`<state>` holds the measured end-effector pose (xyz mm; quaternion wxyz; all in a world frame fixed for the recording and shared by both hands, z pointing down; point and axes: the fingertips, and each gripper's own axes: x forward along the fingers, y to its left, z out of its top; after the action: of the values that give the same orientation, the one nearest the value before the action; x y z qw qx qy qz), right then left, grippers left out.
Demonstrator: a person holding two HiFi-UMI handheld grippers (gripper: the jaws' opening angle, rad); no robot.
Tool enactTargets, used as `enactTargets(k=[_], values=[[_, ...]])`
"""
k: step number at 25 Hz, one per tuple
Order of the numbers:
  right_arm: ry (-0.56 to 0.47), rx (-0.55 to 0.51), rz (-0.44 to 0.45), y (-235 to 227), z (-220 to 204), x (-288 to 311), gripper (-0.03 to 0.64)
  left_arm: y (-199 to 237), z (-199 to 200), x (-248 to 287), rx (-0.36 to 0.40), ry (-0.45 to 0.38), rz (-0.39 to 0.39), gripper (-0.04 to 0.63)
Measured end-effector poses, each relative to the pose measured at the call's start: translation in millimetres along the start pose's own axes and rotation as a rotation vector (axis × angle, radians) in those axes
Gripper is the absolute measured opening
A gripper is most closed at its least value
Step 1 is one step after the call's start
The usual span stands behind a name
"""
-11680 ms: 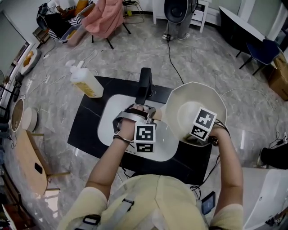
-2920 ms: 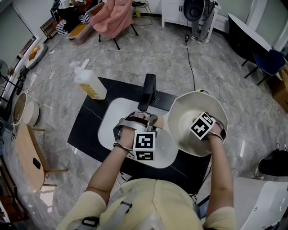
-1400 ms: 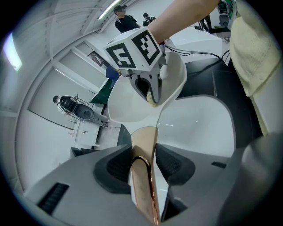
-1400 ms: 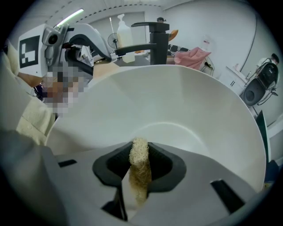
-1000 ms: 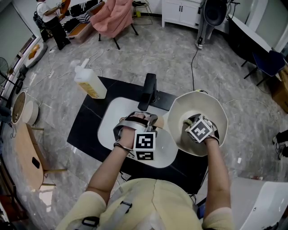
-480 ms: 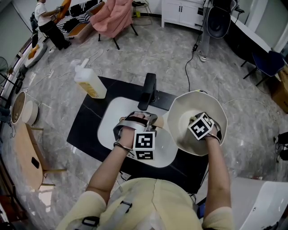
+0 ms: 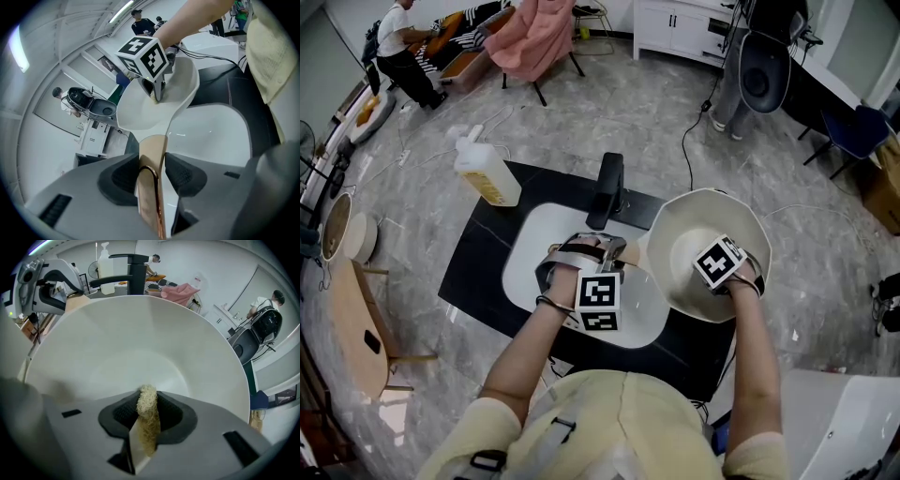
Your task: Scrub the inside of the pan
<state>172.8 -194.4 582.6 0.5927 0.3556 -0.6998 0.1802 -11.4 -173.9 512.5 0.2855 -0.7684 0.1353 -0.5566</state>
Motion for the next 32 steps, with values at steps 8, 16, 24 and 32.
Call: enactTargets(k=[8, 16, 24, 32], values=[[-0.055, -0.005, 0.013, 15, -2, -24, 0.104, -1, -1, 0, -0.025, -0.016, 0.005, 0.169], [-0.241, 0.067, -0.018, 21, 15, -70, 0.104, 0, -1, -1, -0.028, -0.024, 0.015, 0.170], [-0.437, 0.150, -0.020, 28, 25, -113, 0.104, -2, -2, 1, -0.040, -0.042, 0.015, 0.174], [-0.608, 0.255, -0.034, 25, 24, -151, 0.104, -1, 1, -2, -0.042, -0.052, 0.015, 0.175]])
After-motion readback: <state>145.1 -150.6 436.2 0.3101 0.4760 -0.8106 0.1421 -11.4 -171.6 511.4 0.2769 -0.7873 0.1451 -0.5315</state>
